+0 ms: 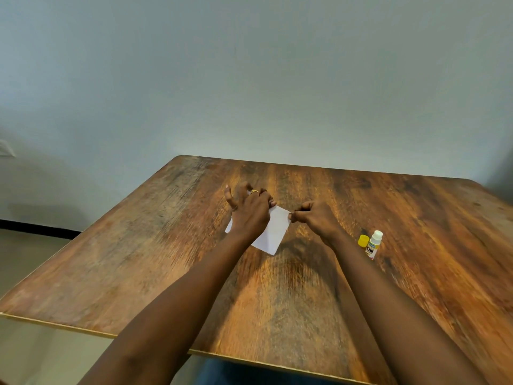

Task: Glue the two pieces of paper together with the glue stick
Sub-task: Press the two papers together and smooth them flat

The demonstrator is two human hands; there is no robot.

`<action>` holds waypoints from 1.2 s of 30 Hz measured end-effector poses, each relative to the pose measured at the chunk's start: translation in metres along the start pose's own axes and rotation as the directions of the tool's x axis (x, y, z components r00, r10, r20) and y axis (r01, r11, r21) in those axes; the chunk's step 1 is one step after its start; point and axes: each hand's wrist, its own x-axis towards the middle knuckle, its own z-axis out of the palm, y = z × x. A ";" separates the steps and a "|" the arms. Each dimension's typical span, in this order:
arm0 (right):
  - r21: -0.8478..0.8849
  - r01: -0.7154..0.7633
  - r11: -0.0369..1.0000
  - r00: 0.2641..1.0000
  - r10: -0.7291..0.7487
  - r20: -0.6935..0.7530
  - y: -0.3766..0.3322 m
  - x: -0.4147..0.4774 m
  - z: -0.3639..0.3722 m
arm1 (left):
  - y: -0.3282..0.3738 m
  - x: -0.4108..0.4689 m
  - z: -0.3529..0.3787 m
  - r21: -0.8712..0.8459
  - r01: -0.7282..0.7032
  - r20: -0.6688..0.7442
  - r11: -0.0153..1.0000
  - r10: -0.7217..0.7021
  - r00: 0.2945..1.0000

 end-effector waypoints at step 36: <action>-0.188 -0.291 0.938 0.947 0.253 -0.199 0.055 0.013 0.052 | -0.024 -0.009 0.059 0.019 0.335 0.476 0.942 -0.303 0.826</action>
